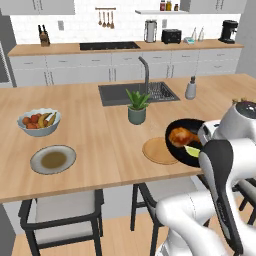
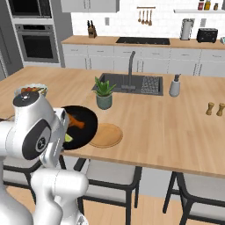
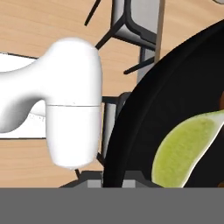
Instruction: Pick the chicken drumstick and lemon wedge from their plates and place them in the bowl. Then put the bowl in the fridge.
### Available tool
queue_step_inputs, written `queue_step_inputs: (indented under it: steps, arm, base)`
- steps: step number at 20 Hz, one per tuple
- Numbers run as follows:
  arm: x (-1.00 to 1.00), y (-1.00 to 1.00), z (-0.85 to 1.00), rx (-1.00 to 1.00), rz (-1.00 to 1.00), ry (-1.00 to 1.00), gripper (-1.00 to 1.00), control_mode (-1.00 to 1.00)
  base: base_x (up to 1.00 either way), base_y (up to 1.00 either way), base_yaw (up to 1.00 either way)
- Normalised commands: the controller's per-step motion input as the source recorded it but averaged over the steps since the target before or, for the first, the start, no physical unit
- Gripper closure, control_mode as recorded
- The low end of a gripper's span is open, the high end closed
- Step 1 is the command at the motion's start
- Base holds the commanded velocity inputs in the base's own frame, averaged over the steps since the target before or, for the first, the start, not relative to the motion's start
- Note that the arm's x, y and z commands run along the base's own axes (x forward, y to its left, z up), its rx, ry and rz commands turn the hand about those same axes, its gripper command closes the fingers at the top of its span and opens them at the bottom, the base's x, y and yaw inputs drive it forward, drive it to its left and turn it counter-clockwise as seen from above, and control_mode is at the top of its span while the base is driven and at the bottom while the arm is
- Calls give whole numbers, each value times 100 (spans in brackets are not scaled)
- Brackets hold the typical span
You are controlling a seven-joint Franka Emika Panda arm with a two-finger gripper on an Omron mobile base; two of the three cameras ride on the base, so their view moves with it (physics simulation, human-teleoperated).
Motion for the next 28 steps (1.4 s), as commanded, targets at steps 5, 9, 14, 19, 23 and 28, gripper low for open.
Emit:
queue_step_inputs:
  steps: [5,9,14,19,23,28]
  arm:
    - [-20,0,1,-1,0,-2,100,-100]
    - [0,0,0,0,0,0,100,-100]
    - [-9,7,0,0,0,0,100,100]
    - [0,0,0,0,0,0,100,100]
    - [0,0,0,0,0,0,100,100]
    - [0,0,0,0,0,0,100,100]
  base:
    - [0,0,0]
    - [0,0,0]
    - [-9,57,3]
    - [-16,100,3]
    - [-7,100,0]
    - [-38,100,0]
